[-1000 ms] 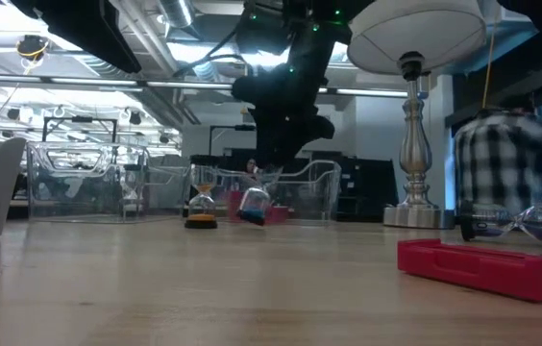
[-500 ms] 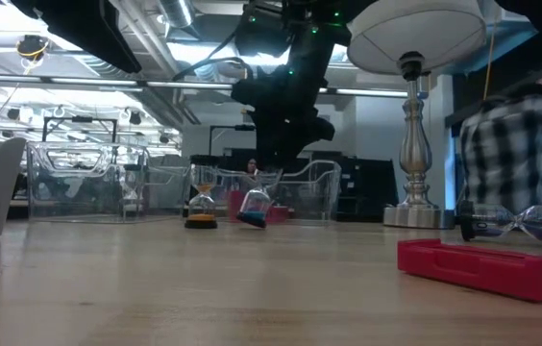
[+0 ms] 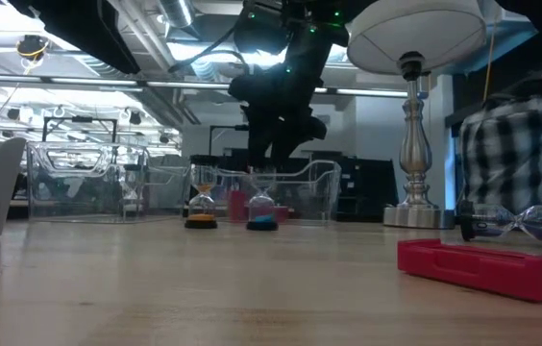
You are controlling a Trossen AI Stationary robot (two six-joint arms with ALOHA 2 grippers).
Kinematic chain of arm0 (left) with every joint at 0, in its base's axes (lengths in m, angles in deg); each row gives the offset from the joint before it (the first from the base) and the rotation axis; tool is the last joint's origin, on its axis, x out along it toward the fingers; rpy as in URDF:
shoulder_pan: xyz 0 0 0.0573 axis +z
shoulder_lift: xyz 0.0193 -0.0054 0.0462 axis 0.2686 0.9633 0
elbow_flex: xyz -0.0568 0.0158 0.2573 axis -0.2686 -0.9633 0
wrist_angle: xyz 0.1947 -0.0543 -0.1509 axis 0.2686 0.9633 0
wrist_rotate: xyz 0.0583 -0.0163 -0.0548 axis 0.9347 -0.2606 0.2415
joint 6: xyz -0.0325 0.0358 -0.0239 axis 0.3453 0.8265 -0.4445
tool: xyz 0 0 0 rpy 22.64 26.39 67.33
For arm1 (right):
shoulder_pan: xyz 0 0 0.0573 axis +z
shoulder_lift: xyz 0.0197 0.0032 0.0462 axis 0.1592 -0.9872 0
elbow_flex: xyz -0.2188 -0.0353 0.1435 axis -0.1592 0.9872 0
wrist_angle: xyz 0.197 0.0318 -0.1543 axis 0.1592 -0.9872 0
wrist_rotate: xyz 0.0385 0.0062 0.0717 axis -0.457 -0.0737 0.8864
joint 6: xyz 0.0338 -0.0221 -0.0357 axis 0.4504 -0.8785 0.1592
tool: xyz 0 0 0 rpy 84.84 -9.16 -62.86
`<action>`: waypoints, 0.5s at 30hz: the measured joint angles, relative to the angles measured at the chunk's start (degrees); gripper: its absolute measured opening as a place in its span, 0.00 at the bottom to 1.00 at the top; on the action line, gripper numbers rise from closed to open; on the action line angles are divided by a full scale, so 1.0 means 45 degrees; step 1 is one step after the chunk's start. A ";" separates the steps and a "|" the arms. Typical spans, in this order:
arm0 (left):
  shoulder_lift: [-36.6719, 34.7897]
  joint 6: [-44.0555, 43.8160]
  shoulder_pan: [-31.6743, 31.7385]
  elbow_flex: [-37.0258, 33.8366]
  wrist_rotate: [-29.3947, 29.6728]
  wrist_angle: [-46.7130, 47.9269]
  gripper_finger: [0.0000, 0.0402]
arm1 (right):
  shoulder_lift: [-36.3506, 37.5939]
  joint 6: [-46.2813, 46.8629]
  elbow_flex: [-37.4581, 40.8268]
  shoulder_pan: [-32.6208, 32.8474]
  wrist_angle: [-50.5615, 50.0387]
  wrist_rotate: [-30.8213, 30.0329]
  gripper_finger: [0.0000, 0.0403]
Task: Pick & Place Office items
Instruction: Move the blue hourglass from the center to the top side of the table, then move the dark blue hourglass from the right to the left side of the table
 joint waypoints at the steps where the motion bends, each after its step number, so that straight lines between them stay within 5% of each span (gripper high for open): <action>1: 0.0000 -0.0001 -0.0002 0.0000 -0.0040 0.0002 0.60 | 0.0000 -0.0049 0.0000 -0.0002 0.0011 0.0000 0.73; 7: 0.0000 -0.0001 0.0000 0.0000 -0.0044 0.0049 0.60 | 0.0005 0.0006 -0.0897 -0.0062 -0.0896 0.0230 0.83; 15: 0.0000 -0.0462 0.0001 0.0000 -0.0049 0.0047 0.60 | 0.0015 -0.1352 -0.3714 0.0270 -0.3758 -0.0544 0.80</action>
